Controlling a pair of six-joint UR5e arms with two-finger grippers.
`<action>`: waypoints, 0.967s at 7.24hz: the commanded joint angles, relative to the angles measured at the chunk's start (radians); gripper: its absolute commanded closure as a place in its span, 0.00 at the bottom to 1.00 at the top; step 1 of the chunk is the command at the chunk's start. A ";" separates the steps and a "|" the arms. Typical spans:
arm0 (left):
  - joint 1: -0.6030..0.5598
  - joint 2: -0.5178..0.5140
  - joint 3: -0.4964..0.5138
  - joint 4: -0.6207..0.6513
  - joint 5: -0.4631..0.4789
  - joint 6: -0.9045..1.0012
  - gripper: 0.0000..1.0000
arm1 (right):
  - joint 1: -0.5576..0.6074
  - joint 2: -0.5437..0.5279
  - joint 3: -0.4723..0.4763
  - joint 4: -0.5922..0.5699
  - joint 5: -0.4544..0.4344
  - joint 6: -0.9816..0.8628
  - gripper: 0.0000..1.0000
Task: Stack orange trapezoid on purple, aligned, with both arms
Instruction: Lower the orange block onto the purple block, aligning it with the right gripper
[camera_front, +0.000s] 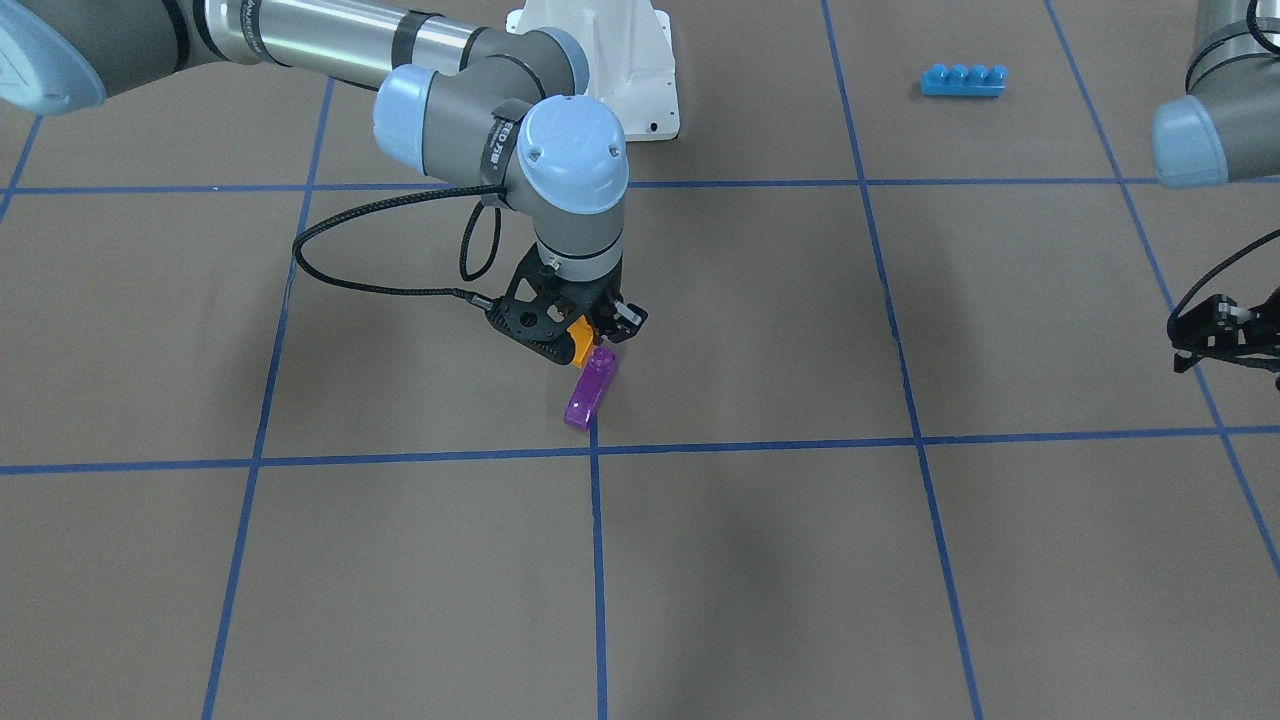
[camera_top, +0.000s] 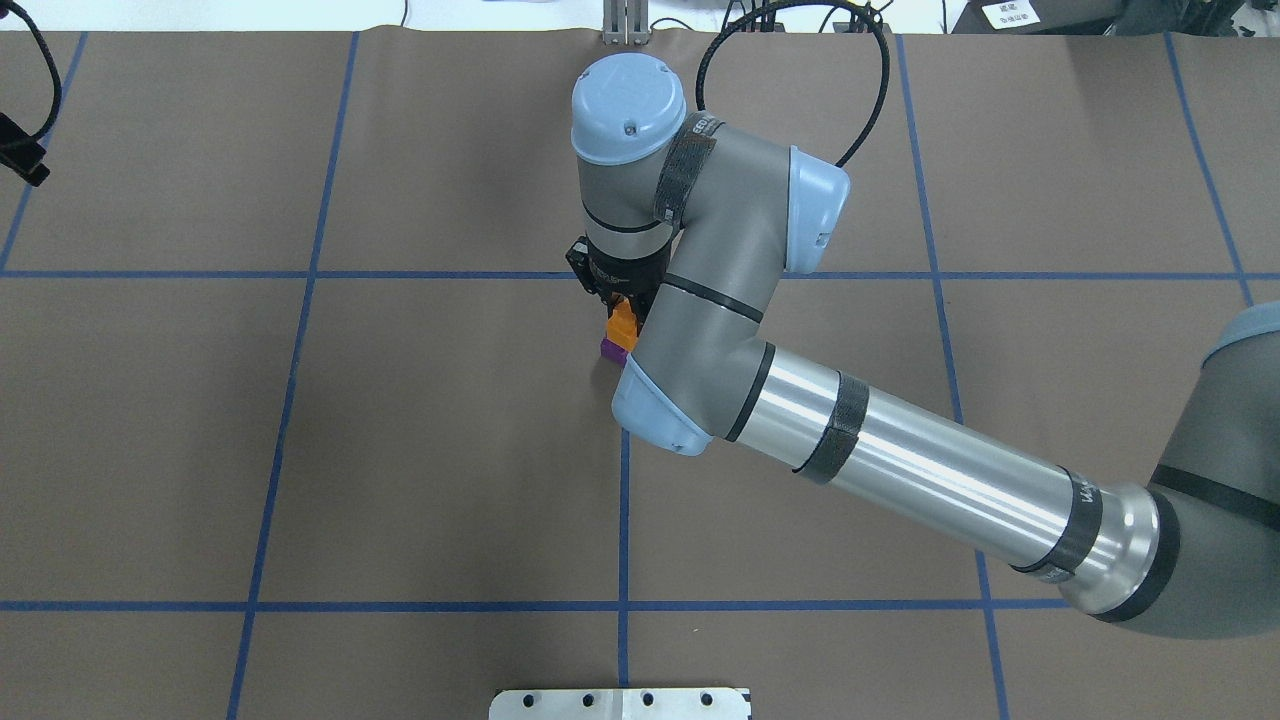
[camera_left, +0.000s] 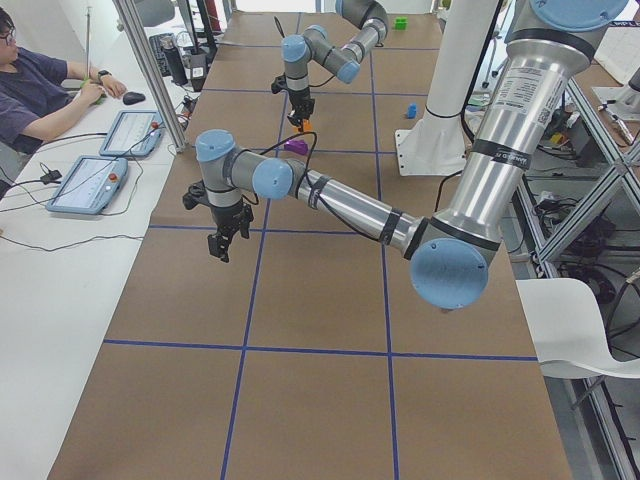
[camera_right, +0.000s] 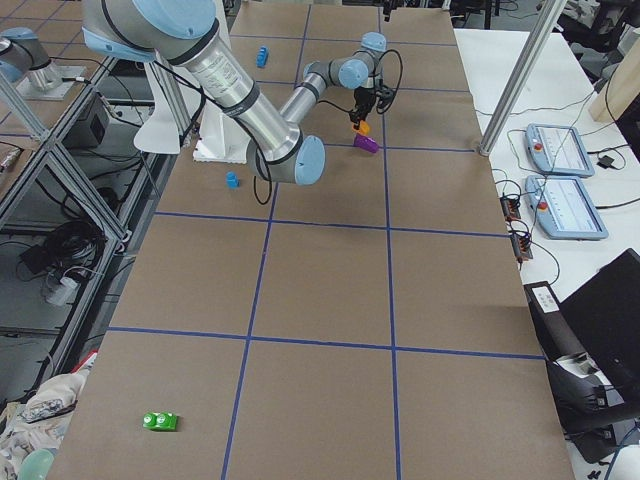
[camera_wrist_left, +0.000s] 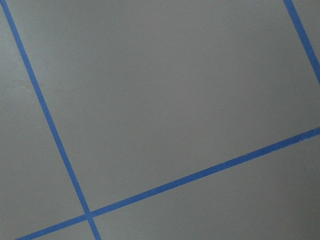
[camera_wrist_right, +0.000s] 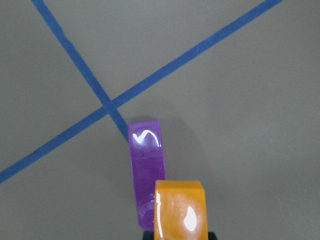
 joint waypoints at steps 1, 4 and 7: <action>0.001 0.000 -0.001 -0.001 0.000 0.000 0.00 | -0.001 0.001 -0.028 0.034 -0.002 0.004 1.00; 0.001 0.000 -0.001 -0.002 0.000 0.000 0.00 | -0.001 0.001 -0.058 0.083 -0.002 0.004 1.00; 0.001 0.002 0.002 -0.004 0.000 0.001 0.00 | -0.001 0.003 -0.068 0.102 -0.005 0.002 1.00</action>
